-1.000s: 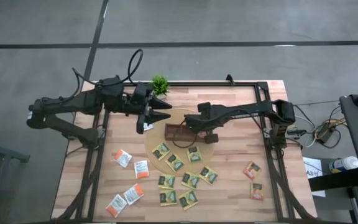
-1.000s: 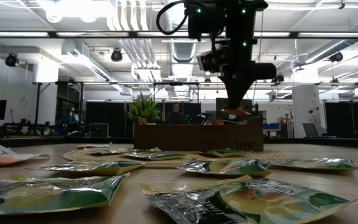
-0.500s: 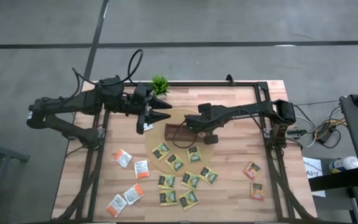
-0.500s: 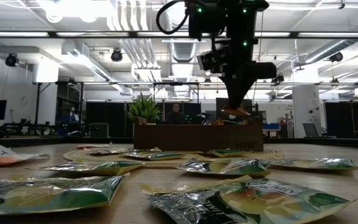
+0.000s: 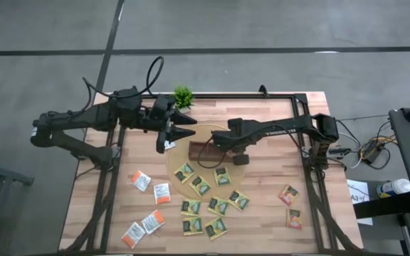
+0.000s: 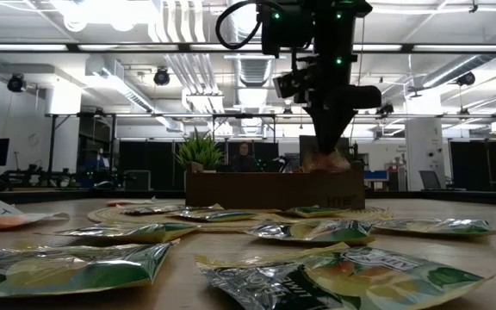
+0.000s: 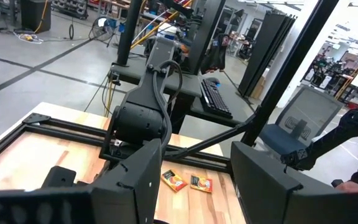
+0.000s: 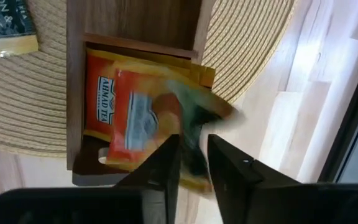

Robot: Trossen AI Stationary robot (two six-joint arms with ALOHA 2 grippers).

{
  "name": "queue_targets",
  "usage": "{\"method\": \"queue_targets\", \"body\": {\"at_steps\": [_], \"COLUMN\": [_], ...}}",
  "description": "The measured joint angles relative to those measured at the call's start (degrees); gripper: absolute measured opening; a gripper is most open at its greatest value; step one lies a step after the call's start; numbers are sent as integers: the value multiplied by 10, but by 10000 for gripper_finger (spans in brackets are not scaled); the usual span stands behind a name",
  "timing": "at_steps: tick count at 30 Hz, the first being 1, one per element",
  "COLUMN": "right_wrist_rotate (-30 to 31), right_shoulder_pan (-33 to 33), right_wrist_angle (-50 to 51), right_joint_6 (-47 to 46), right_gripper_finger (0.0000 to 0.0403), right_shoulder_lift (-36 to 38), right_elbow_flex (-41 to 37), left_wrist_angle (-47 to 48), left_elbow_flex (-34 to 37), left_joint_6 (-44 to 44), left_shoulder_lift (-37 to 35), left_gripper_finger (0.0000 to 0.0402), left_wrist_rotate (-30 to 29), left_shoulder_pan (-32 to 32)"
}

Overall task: Pick & Place Tea
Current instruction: Put the orange tea bag into the right section of the wooden organizer

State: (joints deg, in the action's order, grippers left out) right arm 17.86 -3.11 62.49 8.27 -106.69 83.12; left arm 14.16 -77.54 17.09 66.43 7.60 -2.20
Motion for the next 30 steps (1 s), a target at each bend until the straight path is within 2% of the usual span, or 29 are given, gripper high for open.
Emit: {"method": "queue_targets", "body": {"at_steps": [6, 12, 16, 19, 22, 25, 30], "right_wrist_rotate": [1, -4, -69, -132, -172, -186, -208], "right_shoulder_pan": [0, 0, 0, 1, -2, -8, -27], "right_wrist_angle": [5, 22, 32, 27, 26, 16, -12], "right_joint_6": [-17, -19, 0, 15, 27, 31, 20], "right_gripper_finger": [111, 116, 111, 97, 62, 19, 9], "right_shoulder_lift": [0, 1, 9, 13, 15, 15, 15], "right_elbow_flex": [0, 3, 14, 19, 20, 15, 6], "left_wrist_angle": [0, 0, 0, 0, 0, 0, 0], "left_elbow_flex": [0, 0, 0, 0, 0, 0, 0], "left_joint_6": [5, 5, 5, 5, 5, 5, 5], "left_shoulder_lift": [0, 0, 0, 0, 0, 0, 0], "left_gripper_finger": [188, 188, 188, 188, 188, 188, 188], "left_wrist_rotate": [0, 0, 0, 0, 0, 0, 0], "left_shoulder_pan": [0, 0, 0, 0, 0, 0, 0]}}
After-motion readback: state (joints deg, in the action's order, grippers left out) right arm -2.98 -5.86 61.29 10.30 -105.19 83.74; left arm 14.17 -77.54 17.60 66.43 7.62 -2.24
